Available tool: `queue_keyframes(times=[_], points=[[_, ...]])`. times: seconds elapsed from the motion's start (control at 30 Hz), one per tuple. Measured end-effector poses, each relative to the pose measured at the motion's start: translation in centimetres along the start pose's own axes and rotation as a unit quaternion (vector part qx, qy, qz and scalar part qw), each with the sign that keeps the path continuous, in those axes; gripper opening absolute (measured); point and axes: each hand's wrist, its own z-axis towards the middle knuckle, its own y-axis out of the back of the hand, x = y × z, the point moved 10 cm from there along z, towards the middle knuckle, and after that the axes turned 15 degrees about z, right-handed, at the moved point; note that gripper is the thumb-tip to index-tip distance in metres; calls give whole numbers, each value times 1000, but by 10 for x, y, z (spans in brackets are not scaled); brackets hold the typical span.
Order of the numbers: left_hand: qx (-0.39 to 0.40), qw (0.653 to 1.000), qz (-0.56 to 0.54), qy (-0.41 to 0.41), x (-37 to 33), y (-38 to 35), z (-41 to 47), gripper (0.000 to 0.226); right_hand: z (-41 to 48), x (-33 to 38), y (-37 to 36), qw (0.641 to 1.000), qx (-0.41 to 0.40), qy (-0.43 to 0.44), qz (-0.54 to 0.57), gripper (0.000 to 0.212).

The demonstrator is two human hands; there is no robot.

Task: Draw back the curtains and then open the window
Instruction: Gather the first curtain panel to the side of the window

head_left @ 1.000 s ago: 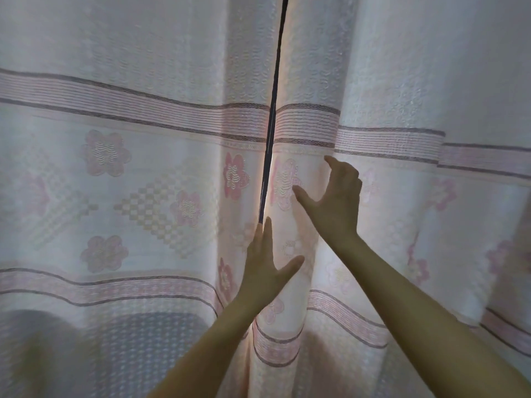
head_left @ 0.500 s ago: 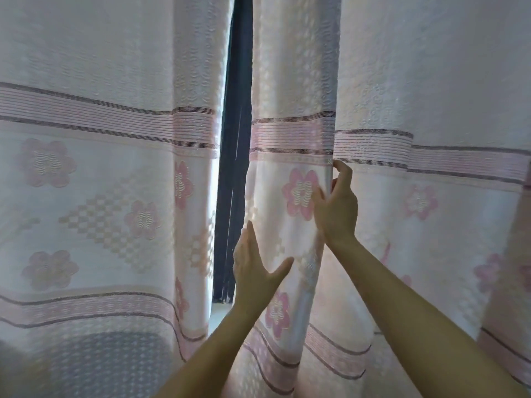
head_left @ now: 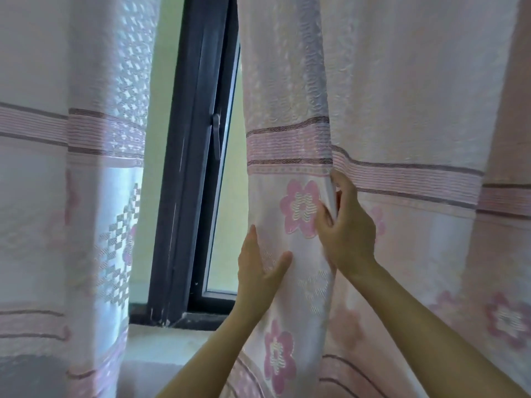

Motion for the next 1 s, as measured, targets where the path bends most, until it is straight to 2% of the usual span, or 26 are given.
queue_keyframes(times=[0.07, 0.17, 0.4, 0.57, 0.7, 0.9, 1.0], points=[[-35, 998, 53, 8, -4, 4, 8, 91, 1, 2, 3, 995, -8, 63, -79, 57], [-47, 996, 72, 12, -14, 4, 22, 90, 5, -3, 6, 983, -14, 99, -156, 56], [-26, 999, -27, -13, -38, -18, 59, 84, 25, -18, 17, 969, -53, 78, -230, 34], [8, 997, -57, -47, -54, -40, 61, 79, 55, -40, 23, 987, -34, -24, -156, 48], [43, 994, -77, -63, -68, -57, 61, 81, 66, -47, 31, 989, -42, -68, -125, 55], [73, 989, -95, -90, -88, -88, 57, 78, 59, -45, 58, 990, -90, -28, -106, 57], [83, 984, -119, -109, -105, -107, 55, 98, 57, -51, 82, 987, -126, -40, -89, 64]])
